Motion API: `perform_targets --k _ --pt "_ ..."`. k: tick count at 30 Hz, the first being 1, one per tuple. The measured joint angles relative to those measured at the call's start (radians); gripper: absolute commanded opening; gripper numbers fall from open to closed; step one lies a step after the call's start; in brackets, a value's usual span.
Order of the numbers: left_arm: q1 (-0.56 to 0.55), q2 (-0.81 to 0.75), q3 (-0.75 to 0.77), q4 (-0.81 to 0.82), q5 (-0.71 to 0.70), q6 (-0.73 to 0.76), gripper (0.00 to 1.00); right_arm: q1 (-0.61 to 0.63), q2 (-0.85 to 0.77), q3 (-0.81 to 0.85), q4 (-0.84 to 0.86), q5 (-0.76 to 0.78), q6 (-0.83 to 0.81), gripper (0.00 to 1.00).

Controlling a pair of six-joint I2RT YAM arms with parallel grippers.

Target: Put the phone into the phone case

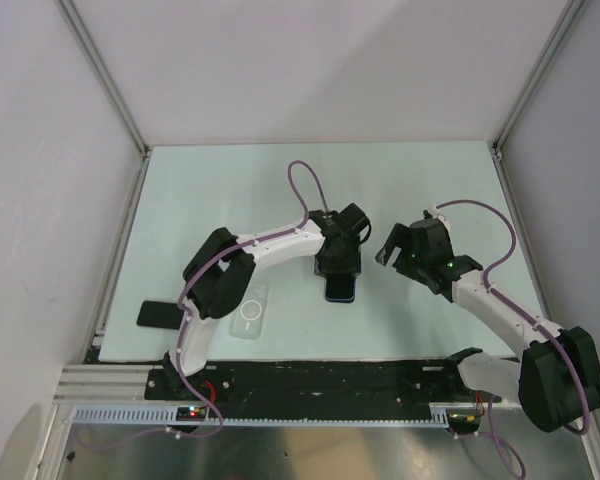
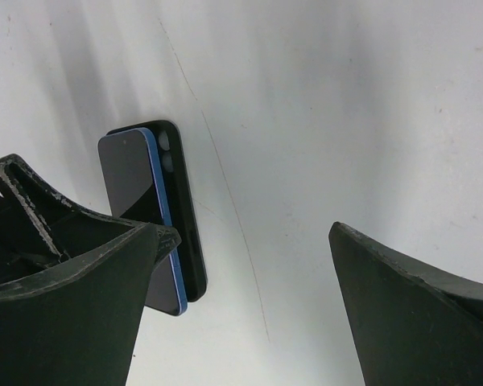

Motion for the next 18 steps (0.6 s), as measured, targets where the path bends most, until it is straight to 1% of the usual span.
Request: perform_targets --k 2,4,8,15,18 --pt "0.0 0.002 0.002 -0.002 -0.002 0.0 0.43 0.0 0.0 -0.001 0.003 -0.001 0.0 0.94" --pt "0.0 0.002 0.005 -0.004 -0.003 0.0 0.52 0.0 0.0 -0.004 0.007 -0.003 0.0 0.94" --pt "-0.002 0.005 0.009 -0.008 -0.006 0.001 0.66 0.0 0.0 -0.011 0.008 -0.005 0.0 0.94" --pt "-0.002 0.005 0.016 -0.018 -0.01 0.01 0.8 0.0 0.0 -0.011 0.012 -0.008 0.0 0.94" --pt "-0.002 0.005 0.024 -0.021 -0.012 0.012 0.84 0.0 0.0 -0.011 0.013 -0.008 0.0 0.94"
